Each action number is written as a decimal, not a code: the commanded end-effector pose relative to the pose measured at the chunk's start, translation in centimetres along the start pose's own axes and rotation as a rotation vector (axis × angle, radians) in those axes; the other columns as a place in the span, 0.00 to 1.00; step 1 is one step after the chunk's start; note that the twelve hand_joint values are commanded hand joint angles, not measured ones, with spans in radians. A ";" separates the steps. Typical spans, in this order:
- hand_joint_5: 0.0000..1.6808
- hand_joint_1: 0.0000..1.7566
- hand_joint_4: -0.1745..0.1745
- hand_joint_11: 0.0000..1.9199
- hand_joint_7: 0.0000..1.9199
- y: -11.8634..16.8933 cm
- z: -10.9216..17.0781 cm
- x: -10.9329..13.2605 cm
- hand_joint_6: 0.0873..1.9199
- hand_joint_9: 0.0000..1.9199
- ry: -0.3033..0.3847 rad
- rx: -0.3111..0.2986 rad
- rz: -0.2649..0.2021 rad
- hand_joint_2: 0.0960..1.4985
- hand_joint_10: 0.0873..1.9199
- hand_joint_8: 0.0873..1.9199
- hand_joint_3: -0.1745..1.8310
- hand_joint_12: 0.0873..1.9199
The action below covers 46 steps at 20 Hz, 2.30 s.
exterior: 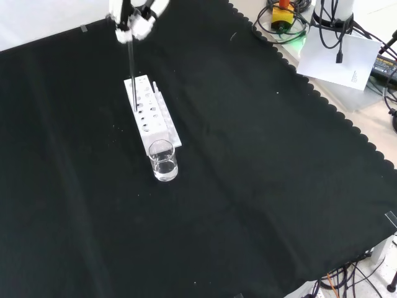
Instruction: Stir in the beaker to the left of the white test tube rack with the glass rod.
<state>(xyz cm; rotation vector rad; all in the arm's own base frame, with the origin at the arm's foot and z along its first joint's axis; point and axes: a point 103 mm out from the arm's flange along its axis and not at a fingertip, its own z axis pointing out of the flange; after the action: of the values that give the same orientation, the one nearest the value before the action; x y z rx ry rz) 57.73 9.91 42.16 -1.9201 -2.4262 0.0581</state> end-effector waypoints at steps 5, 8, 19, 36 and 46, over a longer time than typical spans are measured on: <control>0.73 0.75 0.00 0.89 0.65 1.2 2.1 2.8 0.12 0.84 -0.009 0.022 -0.094 0.71 0.34 0.43 0.00 0.18; 0.73 0.75 0.00 0.89 0.65 1.5 3.0 3.0 0.12 0.84 -0.007 0.035 -0.103 0.71 0.34 0.43 0.00 0.18; 0.73 0.75 0.00 0.89 0.65 2.3 6.0 2.2 0.12 0.84 0.014 0.077 -0.103 0.71 0.34 0.42 0.00 0.18; 0.74 0.75 0.00 0.89 0.65 3.0 11.8 2.1 0.12 0.84 0.004 0.146 -0.127 0.71 0.34 0.42 0.00 0.18; 0.74 0.75 0.00 0.89 0.65 3.3 14.1 1.4 0.12 0.84 0.009 0.171 -0.118 0.71 0.34 0.42 0.00 0.18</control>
<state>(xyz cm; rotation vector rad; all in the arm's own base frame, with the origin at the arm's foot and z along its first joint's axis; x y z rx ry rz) 59.78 12.36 28.29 -1.6951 -2.4419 0.2449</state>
